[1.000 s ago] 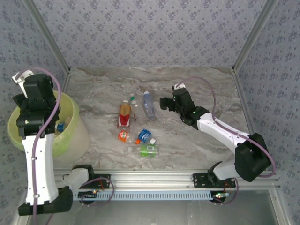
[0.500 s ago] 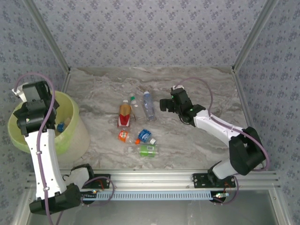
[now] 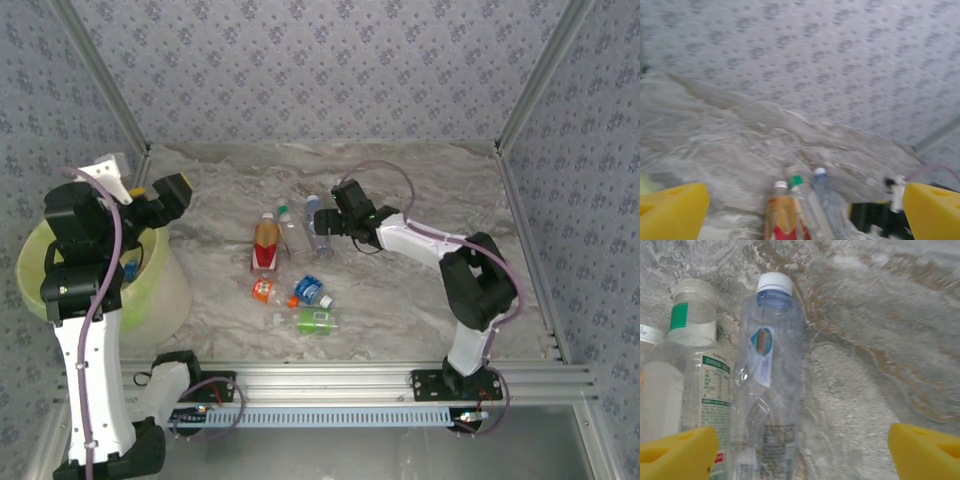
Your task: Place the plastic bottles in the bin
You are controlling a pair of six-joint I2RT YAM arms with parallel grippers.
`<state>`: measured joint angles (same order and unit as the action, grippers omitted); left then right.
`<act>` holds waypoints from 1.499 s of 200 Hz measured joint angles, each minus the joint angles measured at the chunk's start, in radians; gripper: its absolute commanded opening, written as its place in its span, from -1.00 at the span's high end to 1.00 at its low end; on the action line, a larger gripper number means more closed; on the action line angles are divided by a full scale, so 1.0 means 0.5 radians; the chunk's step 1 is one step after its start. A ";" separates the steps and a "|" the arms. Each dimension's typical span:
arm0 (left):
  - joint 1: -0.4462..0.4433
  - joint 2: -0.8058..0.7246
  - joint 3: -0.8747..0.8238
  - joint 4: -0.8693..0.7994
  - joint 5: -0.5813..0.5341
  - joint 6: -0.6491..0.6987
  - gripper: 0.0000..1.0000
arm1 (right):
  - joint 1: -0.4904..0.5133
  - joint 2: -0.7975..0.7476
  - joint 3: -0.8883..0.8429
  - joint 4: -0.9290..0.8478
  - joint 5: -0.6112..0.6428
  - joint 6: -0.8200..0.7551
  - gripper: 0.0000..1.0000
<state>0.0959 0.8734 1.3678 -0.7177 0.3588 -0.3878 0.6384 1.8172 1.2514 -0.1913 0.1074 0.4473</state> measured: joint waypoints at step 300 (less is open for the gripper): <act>-0.829 0.533 -0.281 0.652 0.097 -0.285 -0.98 | 0.117 -0.480 -0.479 0.620 -0.349 -0.334 -0.07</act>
<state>-0.3187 1.1400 1.2274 -0.3916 0.4072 -0.5301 0.6968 1.5772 1.0119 0.1184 -0.0669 0.2802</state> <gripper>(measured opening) 0.993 0.533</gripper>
